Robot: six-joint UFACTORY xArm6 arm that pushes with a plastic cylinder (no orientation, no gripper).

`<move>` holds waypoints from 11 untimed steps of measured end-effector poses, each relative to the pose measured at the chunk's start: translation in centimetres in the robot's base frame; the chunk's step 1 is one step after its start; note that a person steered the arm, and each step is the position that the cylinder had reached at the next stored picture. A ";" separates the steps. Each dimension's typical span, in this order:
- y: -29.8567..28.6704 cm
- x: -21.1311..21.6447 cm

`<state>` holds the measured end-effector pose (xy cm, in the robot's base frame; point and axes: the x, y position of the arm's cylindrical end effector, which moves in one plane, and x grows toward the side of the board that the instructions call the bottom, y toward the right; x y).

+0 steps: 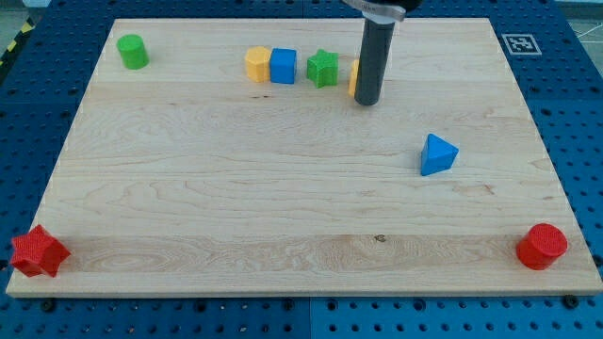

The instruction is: Point at the blue triangle

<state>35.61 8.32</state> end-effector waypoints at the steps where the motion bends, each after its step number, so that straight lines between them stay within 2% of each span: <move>1: 0.0 -2.1; 2: 0.4 -2.1; 3: 6.5 -0.5; 4: 10.7 -1.9; 5: 12.3 -1.9; 6: 15.7 2.8; 7: 18.0 10.8; 8: 18.0 14.7; 9: 17.0 15.2; 11: 7.1 15.3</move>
